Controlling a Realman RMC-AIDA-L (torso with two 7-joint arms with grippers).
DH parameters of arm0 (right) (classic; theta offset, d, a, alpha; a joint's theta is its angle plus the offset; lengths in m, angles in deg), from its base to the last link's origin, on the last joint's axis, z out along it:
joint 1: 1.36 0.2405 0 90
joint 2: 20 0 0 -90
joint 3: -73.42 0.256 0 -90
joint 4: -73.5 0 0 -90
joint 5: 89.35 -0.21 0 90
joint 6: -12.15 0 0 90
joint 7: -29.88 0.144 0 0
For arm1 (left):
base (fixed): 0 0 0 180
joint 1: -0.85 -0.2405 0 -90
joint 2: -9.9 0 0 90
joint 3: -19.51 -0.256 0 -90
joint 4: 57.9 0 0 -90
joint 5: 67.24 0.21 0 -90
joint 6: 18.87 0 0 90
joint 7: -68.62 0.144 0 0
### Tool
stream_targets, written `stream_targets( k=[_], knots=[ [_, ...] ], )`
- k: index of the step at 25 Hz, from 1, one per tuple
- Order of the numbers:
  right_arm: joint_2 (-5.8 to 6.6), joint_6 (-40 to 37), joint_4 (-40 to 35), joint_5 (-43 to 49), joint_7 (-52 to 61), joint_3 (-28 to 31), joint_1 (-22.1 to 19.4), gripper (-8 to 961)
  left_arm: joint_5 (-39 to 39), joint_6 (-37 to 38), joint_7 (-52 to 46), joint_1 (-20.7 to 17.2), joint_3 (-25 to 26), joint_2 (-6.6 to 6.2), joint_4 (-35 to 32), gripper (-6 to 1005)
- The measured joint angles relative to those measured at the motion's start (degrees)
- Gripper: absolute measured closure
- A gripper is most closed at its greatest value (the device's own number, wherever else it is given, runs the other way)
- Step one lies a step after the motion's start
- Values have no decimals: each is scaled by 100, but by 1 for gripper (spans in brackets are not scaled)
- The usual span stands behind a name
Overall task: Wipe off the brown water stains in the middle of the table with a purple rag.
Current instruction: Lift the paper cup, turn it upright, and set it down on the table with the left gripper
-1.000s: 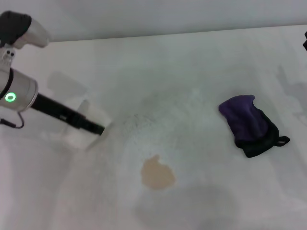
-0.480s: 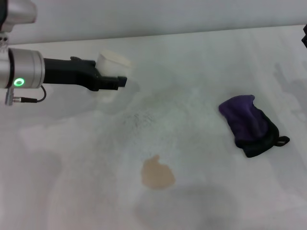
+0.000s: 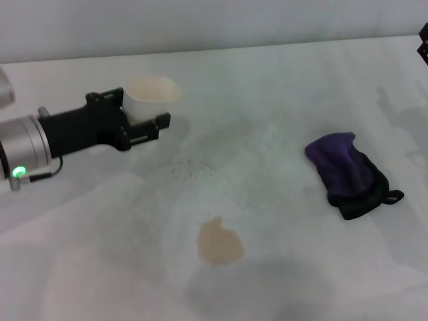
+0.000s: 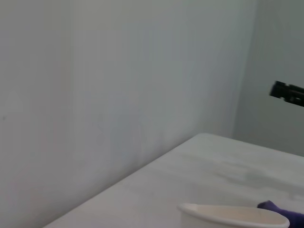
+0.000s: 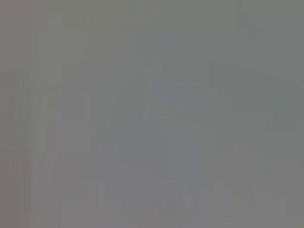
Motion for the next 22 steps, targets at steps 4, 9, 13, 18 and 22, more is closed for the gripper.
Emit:
stream_targets(
  k=[4,9,13,18,22],
  knots=[
    [1,-25,-65,0,2,-46,-1,95,-266,-37,775,-390,3,9,-382,300],
    [7,-53,-187,1,3,-139,-52,95,-651,-43,1715,-918,3,11,-845,300],
    [8,-16,-393,8,10,-384,-180,95,-662,-57,1919,-1198,9,11,-986,301],
    [8,21,-443,9,-30,-518,-246,96,-888,-61,2455,-1631,12,19,-1263,301],
    [15,39,-480,9,-19,-605,-273,96,-996,-29,2951,-1921,11,20,-1457,301]
  ],
)
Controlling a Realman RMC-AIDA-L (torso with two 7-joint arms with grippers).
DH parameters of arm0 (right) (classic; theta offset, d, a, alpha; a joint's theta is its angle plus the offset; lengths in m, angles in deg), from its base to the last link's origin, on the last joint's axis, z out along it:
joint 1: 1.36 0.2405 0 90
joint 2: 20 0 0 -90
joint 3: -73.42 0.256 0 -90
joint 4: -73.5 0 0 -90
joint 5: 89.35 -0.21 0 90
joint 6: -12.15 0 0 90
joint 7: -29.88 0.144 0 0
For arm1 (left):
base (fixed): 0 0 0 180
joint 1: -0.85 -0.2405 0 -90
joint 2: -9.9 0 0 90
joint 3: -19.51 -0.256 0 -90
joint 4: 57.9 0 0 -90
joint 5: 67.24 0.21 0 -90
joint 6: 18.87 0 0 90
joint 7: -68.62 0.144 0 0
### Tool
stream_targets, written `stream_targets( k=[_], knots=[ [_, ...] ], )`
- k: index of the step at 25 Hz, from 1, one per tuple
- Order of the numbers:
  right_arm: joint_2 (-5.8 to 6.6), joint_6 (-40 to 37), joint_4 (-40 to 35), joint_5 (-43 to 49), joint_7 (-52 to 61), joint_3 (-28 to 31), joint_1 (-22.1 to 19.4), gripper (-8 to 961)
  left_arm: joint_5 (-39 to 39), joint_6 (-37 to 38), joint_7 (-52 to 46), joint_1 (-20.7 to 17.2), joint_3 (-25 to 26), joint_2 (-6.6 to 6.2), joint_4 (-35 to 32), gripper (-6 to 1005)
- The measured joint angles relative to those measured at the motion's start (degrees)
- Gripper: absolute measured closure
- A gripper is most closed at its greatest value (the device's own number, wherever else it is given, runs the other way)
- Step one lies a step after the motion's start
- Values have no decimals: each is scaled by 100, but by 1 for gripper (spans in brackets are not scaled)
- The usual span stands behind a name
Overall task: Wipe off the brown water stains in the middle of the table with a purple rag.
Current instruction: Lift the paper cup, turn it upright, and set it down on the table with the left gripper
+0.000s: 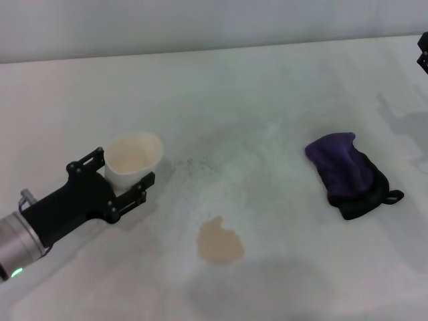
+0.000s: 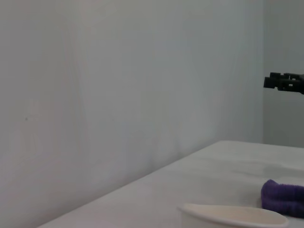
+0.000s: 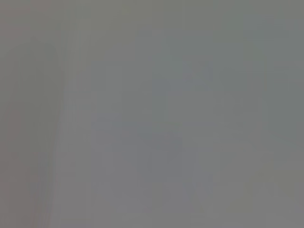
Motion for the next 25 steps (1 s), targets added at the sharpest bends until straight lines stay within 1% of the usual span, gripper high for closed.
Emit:
stream_targets(
  k=[9,14,15,19,23,25],
  knots=[
    [11,84,-97,-1,28,-116,-96,96,-22,-41,428,-353,0,7,-103,300],
    [11,91,-99,-1,29,-124,-98,97,-87,-47,435,-478,-1,12,-113,301],
    [11,94,-96,-1,30,-124,-98,97,-142,-130,444,-548,-1,19,-168,301],
    [11,91,-98,-1,31,-124,-96,97,-162,-297,473,-627,-1,18,-299,301],
    [11,98,-99,-1,33,-124,-95,97,-164,-345,530,-705,0,20,-348,300],
    [11,105,-99,-1,32,-124,-95,97,-166,-355,559,-808,0,20,-395,300]
  ],
)
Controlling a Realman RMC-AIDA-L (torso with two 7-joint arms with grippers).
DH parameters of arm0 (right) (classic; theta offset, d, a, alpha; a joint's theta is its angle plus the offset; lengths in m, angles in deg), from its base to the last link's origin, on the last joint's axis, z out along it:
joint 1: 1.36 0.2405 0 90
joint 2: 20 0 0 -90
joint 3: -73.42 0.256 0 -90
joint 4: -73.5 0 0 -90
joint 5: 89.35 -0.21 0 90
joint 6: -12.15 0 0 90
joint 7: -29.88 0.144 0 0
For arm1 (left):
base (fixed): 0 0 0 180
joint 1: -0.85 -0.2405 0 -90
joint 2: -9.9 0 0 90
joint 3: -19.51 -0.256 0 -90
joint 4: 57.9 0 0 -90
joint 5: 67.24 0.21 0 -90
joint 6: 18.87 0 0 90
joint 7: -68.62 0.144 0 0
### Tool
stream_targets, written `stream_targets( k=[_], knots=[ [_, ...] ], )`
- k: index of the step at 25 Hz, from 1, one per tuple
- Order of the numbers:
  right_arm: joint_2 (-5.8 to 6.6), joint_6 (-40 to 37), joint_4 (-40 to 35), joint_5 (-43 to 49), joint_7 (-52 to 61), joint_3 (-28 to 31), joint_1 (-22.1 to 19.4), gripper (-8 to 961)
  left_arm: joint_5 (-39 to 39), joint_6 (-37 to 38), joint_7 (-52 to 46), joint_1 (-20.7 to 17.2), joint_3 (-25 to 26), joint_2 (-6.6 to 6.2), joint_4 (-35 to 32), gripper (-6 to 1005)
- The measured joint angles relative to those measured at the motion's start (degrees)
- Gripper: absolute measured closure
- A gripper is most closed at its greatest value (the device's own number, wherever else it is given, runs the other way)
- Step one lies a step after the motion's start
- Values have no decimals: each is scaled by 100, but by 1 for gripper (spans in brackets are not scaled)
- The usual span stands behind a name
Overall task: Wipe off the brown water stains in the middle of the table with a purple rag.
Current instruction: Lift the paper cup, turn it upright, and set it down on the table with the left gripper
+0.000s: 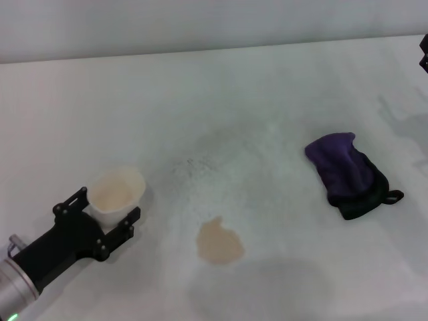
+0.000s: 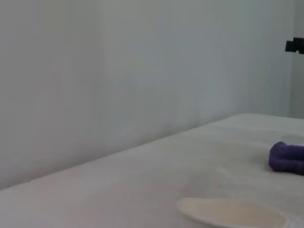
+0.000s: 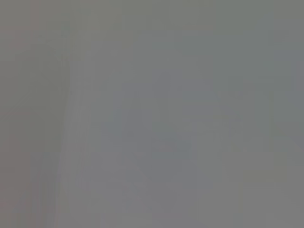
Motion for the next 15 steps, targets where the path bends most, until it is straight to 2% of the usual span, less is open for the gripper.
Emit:
stream_targets(
  k=[8,15],
  knots=[
    [0,-6,4,0,1,15,-4,98,3,-37,85,-267,0,6,-68,300],
    [0,-19,28,0,-12,2,-8,98,-297,-9,716,-527,135,1,-394,301]
  ],
)
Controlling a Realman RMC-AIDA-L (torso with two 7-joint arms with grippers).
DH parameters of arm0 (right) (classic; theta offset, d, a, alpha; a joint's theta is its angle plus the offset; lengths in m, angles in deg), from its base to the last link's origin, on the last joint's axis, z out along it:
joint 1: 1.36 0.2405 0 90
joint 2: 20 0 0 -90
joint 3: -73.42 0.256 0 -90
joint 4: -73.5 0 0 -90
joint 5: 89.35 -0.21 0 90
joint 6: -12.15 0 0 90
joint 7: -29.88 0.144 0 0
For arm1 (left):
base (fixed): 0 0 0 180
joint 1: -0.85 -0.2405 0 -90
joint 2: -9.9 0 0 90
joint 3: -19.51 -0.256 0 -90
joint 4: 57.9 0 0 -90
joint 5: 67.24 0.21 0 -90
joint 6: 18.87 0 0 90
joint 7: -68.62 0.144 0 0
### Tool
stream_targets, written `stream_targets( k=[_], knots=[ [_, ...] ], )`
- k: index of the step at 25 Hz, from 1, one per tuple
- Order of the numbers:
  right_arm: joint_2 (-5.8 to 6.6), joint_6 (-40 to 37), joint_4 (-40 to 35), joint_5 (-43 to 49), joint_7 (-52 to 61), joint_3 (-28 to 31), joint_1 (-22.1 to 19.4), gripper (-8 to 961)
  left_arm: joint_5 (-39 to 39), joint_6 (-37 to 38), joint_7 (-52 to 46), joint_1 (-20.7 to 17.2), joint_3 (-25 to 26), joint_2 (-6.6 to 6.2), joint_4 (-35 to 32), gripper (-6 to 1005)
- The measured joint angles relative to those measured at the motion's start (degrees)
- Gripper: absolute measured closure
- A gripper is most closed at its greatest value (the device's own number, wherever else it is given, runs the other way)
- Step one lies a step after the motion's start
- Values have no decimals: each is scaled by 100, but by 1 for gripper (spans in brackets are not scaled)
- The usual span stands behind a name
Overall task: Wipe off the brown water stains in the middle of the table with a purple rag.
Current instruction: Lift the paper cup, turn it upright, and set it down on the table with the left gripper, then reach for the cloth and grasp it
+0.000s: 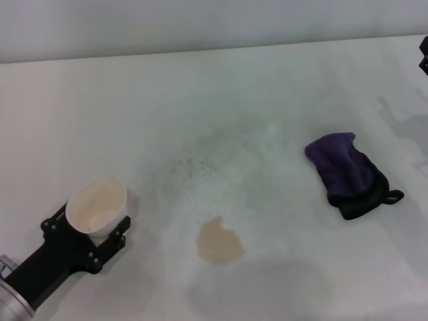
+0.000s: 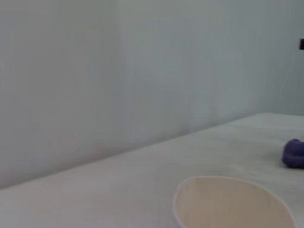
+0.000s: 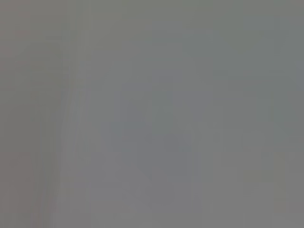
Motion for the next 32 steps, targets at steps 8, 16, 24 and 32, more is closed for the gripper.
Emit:
stream_targets(
  k=[8,16,24,32],
  knots=[
    [0,28,6,0,11,-2,-9,99,-140,-112,235,0,4,-10,-68,216],
    [0,0,-17,0,-9,-2,13,99,-142,-271,202,-48,-11,-2,-67,123],
    [0,-43,-4,0,-31,-2,52,100,-225,-223,249,-262,12,5,-198,119],
    [0,-44,7,0,-43,-2,47,100,-294,-33,387,-553,16,5,-267,116]
  ],
)
